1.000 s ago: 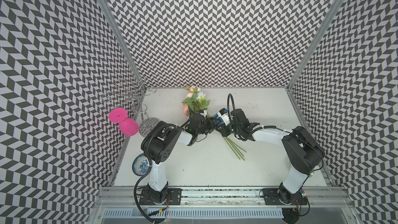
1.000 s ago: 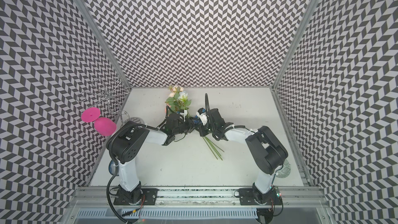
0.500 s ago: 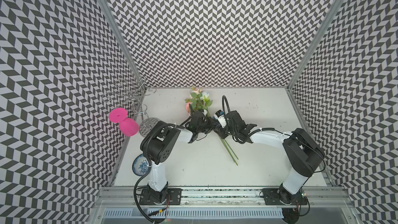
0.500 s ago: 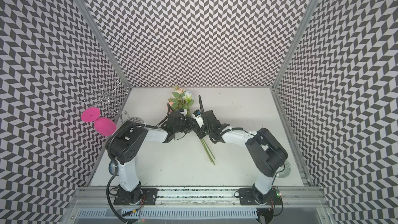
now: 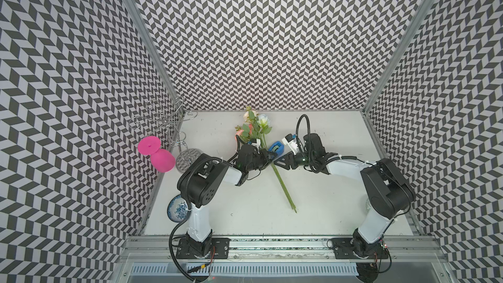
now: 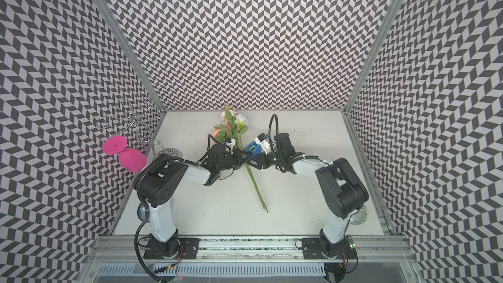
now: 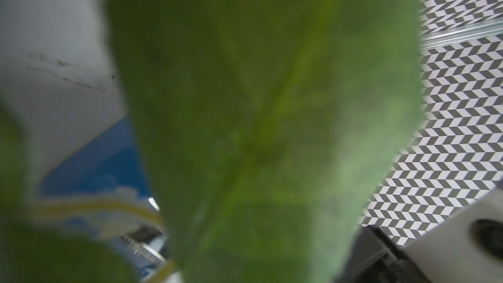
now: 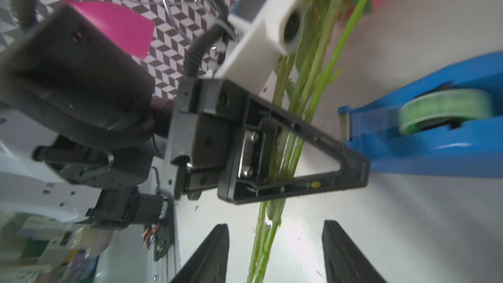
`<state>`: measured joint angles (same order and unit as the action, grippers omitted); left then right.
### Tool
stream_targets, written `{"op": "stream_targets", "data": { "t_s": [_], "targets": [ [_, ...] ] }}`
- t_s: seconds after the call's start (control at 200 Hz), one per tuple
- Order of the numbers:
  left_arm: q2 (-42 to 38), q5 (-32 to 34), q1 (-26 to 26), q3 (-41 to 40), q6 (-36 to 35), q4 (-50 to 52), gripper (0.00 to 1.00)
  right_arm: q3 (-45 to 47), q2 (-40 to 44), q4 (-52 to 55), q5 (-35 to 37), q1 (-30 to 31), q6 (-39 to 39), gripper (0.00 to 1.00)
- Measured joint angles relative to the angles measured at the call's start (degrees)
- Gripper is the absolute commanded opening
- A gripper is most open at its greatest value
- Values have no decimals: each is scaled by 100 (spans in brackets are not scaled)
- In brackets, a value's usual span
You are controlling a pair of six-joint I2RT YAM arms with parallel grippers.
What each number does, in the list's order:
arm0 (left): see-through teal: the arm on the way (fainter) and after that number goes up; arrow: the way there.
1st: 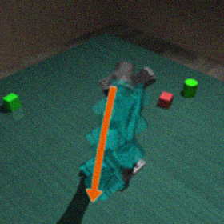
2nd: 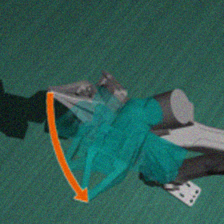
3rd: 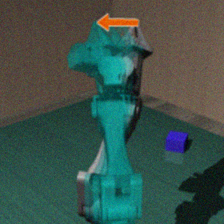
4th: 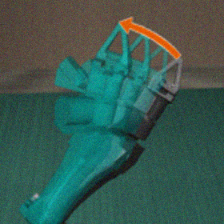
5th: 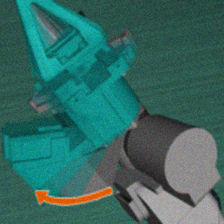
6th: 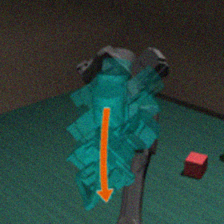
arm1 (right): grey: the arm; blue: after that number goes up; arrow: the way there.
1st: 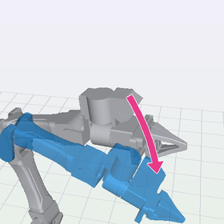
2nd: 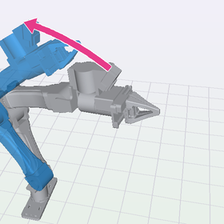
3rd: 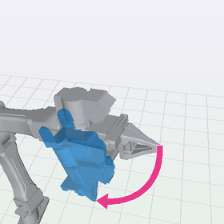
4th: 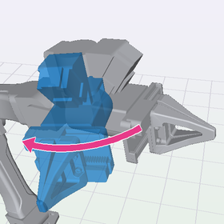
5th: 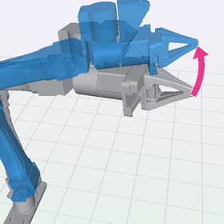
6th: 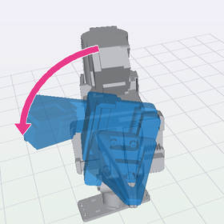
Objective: Wrap bouquets with tape
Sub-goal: Wrap the tape around the bouquet.
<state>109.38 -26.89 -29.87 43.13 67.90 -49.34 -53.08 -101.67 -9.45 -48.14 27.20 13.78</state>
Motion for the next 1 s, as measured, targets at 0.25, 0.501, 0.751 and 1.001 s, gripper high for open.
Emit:
{"op": "stream_targets", "data": {
  "t_s": [0.25,0.501,0.751,1.001],
  "targets": [
    [0,28,0,-138,96,-516,0,50,-476,-269,-673,15,219,19],
    [0,138,11,-221,50,-675,1,33,-356,-68,-319,92,98,0],
    [0,136,26,-219,52,-684,36,-4,57,566,1047,426,-243,0],
    [-114,177,2,0,-223,160,56,-157,299,1154,2892,1029,-610,0]
  ]
}}
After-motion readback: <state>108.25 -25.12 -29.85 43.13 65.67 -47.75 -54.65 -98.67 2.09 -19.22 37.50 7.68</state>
